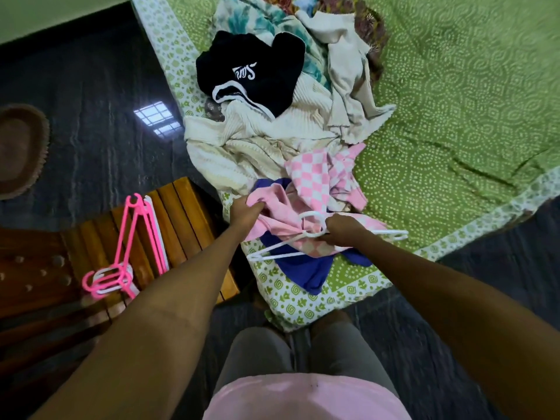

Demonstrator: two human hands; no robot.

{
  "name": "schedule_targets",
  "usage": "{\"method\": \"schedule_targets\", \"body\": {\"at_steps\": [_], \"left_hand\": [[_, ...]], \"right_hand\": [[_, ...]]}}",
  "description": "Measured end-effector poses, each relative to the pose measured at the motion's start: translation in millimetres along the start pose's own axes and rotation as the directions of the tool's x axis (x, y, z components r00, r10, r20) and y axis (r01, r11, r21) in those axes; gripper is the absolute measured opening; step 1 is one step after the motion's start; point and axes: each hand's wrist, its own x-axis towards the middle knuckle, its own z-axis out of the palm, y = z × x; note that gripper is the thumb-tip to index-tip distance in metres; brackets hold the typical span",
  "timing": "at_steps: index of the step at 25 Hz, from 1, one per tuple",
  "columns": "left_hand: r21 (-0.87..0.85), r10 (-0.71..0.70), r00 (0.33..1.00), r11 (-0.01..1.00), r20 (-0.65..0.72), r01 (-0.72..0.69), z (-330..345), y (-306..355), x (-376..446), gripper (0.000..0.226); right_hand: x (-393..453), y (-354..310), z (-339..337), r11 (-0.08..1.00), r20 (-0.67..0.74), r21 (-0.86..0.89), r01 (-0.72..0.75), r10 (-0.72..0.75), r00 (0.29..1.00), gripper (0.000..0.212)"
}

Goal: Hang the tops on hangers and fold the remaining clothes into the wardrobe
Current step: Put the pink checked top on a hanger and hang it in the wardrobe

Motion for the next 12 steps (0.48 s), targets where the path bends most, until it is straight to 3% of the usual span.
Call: {"method": "schedule_targets", "body": {"at_steps": [3,6,8,10,12], "left_hand": [[0.143,0.096,0.995,0.985,0.038,-0.100,-3,-6,3,0.024],[0.258,0.194,0.978,0.944,0.073,-0.207,-7,-9,7,0.025],[0.312,0.206,0.973,0.922,0.108,-0.230,-11,-15,14,0.026],[0.335,0.176,0.974,0.918,0.141,-0.214,-13,-19,16,0.021],[0.267,0.125,0.983,0.951,0.132,-0.156,-14,-23,17,0.015]], "right_hand": [[4,-6,-9,0.997,0.076,-0.073,0.036,-0.031,0.997,0.043],[14,-14,-30,0.994,0.377,-0.101,0.037,0.004,0.926,0.052],[17,-14,-50,0.995,0.462,-0.102,-0.001,0.048,0.886,0.065],[22,3,-72,0.998,0.446,-0.016,-0.068,0.068,0.893,0.062],[25,29,-99,0.940,0.312,0.270,-0.206,0.117,0.943,0.046]]}}
